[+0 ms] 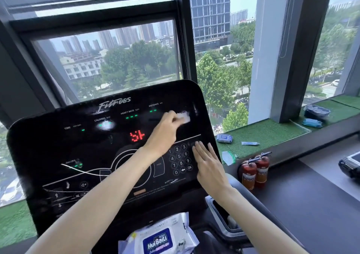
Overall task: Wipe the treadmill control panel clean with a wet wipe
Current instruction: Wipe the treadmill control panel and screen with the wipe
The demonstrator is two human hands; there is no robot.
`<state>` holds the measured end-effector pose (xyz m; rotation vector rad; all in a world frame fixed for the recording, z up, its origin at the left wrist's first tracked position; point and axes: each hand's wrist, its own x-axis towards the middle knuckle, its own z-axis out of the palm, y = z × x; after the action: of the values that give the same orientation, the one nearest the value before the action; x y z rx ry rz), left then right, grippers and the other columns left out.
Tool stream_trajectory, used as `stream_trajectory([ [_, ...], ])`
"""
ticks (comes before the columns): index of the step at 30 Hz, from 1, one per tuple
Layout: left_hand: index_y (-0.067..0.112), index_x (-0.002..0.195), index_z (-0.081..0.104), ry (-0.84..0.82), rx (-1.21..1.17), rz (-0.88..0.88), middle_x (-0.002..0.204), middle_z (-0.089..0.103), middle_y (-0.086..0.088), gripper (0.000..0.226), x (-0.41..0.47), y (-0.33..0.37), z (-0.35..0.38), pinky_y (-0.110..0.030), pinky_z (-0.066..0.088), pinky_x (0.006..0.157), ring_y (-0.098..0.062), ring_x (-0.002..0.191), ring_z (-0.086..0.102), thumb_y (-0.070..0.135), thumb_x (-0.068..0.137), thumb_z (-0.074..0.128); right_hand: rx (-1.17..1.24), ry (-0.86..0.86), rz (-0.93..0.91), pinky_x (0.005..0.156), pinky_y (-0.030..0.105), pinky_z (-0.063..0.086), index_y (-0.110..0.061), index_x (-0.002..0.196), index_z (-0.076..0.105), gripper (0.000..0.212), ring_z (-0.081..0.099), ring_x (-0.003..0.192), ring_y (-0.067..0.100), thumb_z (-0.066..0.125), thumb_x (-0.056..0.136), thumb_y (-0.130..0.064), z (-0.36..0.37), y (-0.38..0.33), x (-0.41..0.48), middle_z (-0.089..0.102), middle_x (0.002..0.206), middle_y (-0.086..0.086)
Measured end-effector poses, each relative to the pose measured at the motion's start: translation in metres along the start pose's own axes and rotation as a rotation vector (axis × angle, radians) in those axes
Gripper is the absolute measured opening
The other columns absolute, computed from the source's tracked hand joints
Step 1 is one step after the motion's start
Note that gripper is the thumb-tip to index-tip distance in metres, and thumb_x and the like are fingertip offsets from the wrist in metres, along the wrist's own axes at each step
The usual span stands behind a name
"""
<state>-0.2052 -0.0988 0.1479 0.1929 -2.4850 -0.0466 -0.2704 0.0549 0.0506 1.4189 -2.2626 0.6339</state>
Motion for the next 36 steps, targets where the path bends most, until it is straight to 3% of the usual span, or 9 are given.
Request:
stream_trajectory([
  [2,0.007,0.119,0.06,0.099,-0.052,-0.172,0.105,0.049,-0.008,0.035,-0.003,0.002,0.003,-0.033,0.046,0.085,-0.017,0.096,0.045,-0.007,0.089,0.051,0.006,-0.007,-0.001,0.111,0.038,0.014,0.007,0.122,0.054,0.065,0.047,0.126,0.029,0.034,0.061,0.0,0.002,0.0,0.0,0.054,0.13,0.022],
  [6,0.013,0.12,0.059,-0.217,0.032,0.197,0.1,0.045,0.0,0.047,-0.026,0.01,0.009,-0.029,0.049,0.079,-0.008,0.089,0.035,-0.013,0.082,0.052,-0.003,0.01,-0.011,0.11,0.041,0.015,0.009,0.125,0.051,0.066,0.044,0.128,0.031,0.046,0.059,0.005,0.0,0.002,0.001,0.052,0.131,0.023],
  [12,0.003,0.114,0.064,0.238,-0.056,-0.204,0.099,0.052,-0.009,0.031,-0.018,-0.01,-0.013,-0.024,0.04,0.091,-0.019,0.094,0.047,-0.009,0.088,0.054,0.036,0.045,0.033,0.111,0.04,0.014,0.007,0.129,0.048,0.072,0.04,0.131,0.031,0.057,0.058,0.013,0.0,-0.006,0.001,0.049,0.135,0.023],
  [17,0.007,0.115,0.062,-0.113,0.058,0.108,0.099,0.049,-0.004,0.041,-0.044,-0.011,-0.006,-0.035,0.052,0.078,-0.015,0.092,0.044,-0.014,0.081,0.054,0.043,0.061,0.004,0.113,0.04,0.011,0.006,0.135,0.039,0.075,0.03,0.137,0.03,0.053,0.062,0.013,-0.001,-0.017,0.005,0.038,0.143,0.022],
  [22,0.004,0.114,0.064,0.325,-0.049,-0.288,0.094,0.052,-0.013,0.035,-0.042,-0.024,-0.025,-0.031,0.045,0.086,-0.027,0.089,0.052,-0.012,0.085,0.054,0.06,0.048,-0.036,0.115,0.04,0.008,0.005,0.14,0.031,0.077,0.022,0.14,0.028,0.051,0.066,0.012,-0.003,-0.024,0.01,0.03,0.148,0.021],
  [25,0.008,0.118,0.062,0.0,0.076,0.046,0.1,0.052,-0.007,0.044,-0.061,-0.016,-0.014,-0.033,0.051,0.084,-0.021,0.092,0.048,-0.014,0.081,0.058,0.072,0.037,-0.046,0.114,0.04,0.008,0.006,0.139,0.033,0.077,0.024,0.139,0.029,0.053,0.065,0.012,-0.003,-0.029,0.011,0.032,0.146,0.022],
  [27,0.008,0.118,0.062,-0.131,0.055,0.088,0.1,0.052,-0.007,0.042,-0.063,-0.027,-0.025,-0.031,0.049,0.083,-0.019,0.092,0.048,-0.012,0.083,0.057,0.08,0.036,-0.045,0.114,0.039,0.007,0.006,0.138,0.034,0.076,0.025,0.139,0.029,0.054,0.065,0.012,-0.003,-0.031,0.012,0.033,0.146,0.022],
  [32,0.004,0.113,0.065,0.297,-0.046,-0.292,0.096,0.052,-0.011,0.032,-0.059,-0.039,-0.037,-0.033,0.045,0.087,-0.021,0.09,0.05,-0.01,0.086,0.054,0.035,0.031,-0.044,0.113,0.04,0.008,0.011,0.131,0.042,0.074,0.035,0.133,0.035,0.061,0.06,0.012,-0.004,-0.033,0.016,0.042,0.139,0.026],
  [36,0.005,0.12,0.06,-0.078,0.087,0.085,0.101,0.051,-0.008,0.049,-0.08,-0.017,-0.011,-0.033,0.051,0.081,-0.016,0.092,0.043,-0.018,0.077,0.056,0.018,0.03,-0.035,0.116,0.041,0.01,0.01,0.134,0.039,0.074,0.03,0.136,0.034,0.059,0.063,0.012,-0.004,-0.037,0.013,0.038,0.141,0.026],
])
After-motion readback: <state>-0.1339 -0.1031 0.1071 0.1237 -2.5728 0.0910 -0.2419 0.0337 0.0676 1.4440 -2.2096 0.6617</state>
